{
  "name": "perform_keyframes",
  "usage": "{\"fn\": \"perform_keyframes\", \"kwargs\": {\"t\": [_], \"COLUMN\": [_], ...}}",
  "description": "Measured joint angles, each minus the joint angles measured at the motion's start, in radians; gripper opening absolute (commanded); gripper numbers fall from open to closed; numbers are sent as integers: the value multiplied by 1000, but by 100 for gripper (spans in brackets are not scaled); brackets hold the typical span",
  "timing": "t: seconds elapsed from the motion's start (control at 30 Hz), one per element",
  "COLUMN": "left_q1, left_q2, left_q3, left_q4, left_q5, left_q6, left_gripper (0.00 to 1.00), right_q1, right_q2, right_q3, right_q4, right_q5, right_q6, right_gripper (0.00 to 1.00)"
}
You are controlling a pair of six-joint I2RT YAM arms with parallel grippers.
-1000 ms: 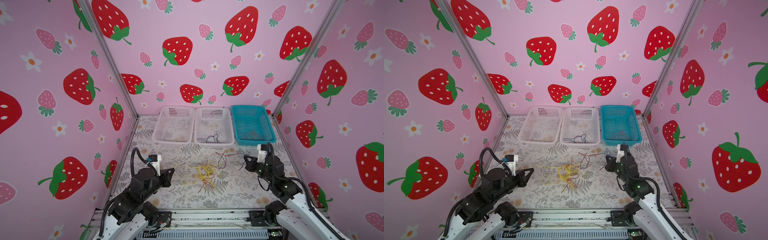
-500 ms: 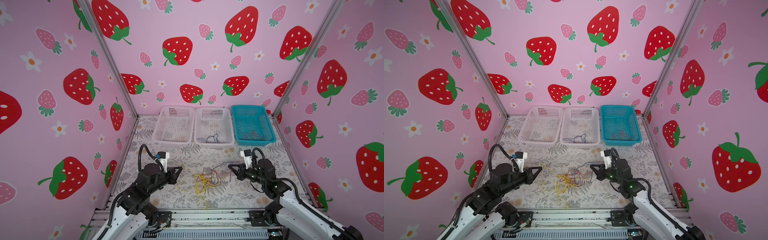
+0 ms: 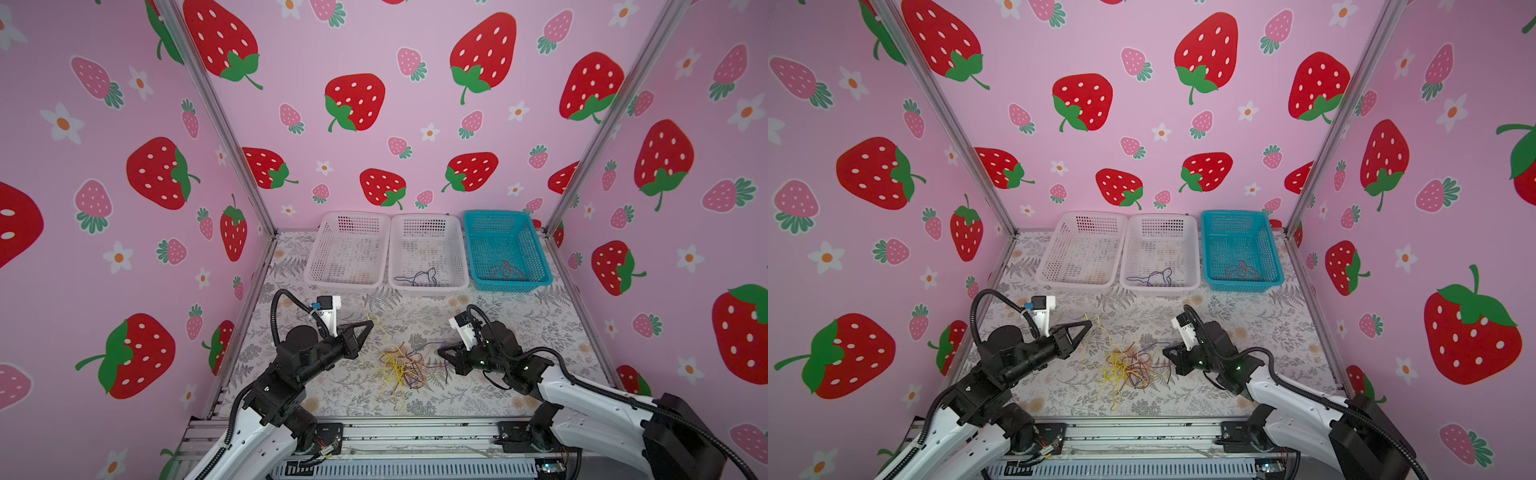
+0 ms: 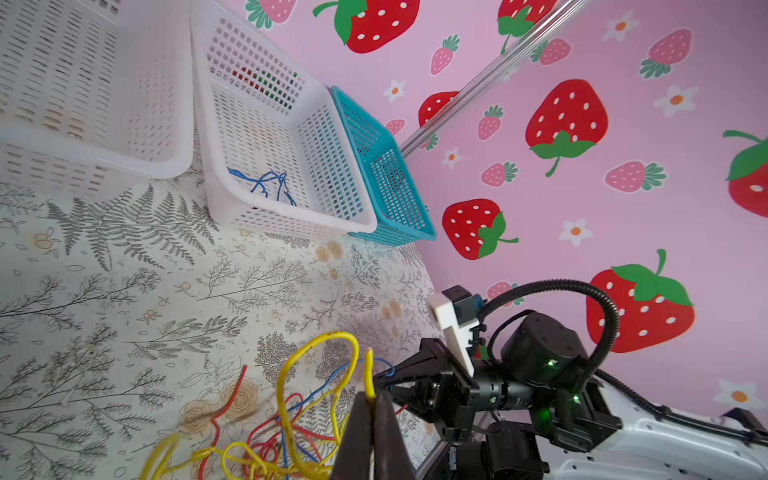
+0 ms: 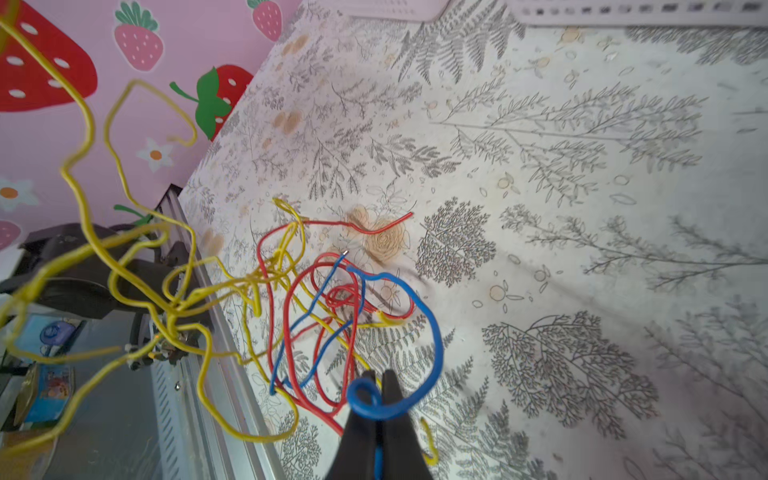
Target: Untangle the cables
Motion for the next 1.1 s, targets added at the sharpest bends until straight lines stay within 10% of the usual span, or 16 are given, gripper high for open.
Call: {"fn": "perform_keyframes", "kwargs": {"t": [0.4, 0.63, 1.1], "left_q1": [0, 0, -8], "left_q2": [-48, 31, 205], "left_q3": [57, 69, 86], "left_q4": [54, 54, 81], "left_q5": [10, 34, 33], "left_q6": [4, -6, -3], "left_gripper": [0, 0, 0], "right_q1": [-3, -9, 158], "right_q2": [-29, -208, -243], "right_q3": [36, 40, 110], "right_q4": [-85, -106, -26], "right_q5": [243, 153, -5], "right_q6": [-32, -77, -85], "right_gripper": [1, 50, 64]}}
